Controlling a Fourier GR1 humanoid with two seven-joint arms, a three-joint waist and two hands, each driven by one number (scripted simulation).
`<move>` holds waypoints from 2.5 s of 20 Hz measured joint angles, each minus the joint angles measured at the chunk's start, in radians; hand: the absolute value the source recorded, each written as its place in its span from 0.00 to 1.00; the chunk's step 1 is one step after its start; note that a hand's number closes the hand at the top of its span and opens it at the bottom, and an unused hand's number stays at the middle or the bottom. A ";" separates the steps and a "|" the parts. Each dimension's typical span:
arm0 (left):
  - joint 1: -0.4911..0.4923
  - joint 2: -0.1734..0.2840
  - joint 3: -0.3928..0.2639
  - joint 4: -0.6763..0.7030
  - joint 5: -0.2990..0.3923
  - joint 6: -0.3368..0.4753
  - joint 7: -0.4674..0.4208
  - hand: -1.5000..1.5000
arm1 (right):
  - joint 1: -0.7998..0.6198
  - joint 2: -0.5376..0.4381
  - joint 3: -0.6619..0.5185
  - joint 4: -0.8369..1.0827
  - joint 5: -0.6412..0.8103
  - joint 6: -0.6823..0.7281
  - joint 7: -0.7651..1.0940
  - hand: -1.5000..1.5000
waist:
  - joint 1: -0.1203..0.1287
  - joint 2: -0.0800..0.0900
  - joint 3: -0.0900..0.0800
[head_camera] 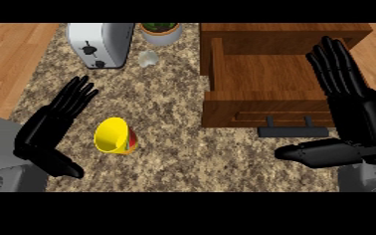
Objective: Pick up the cup, place it into the drawer and close the drawer
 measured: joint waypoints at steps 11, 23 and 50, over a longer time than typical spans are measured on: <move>-0.097 0.016 0.012 0.449 -0.270 -0.002 -0.343 0.00 | -0.063 -0.010 -0.027 0.035 0.002 0.004 0.014 0.00 | -0.003 0.001 0.000; -0.278 0.032 -0.011 0.953 -0.456 0.147 -0.652 0.00 | -0.100 -0.020 -0.041 0.025 -0.017 0.012 0.058 0.00 | -0.016 0.006 -0.002; -0.410 -0.062 -0.042 1.180 -0.502 0.162 -0.793 1.00 | -0.125 -0.041 -0.062 0.052 -0.035 0.036 0.061 0.00 | -0.033 0.013 -0.005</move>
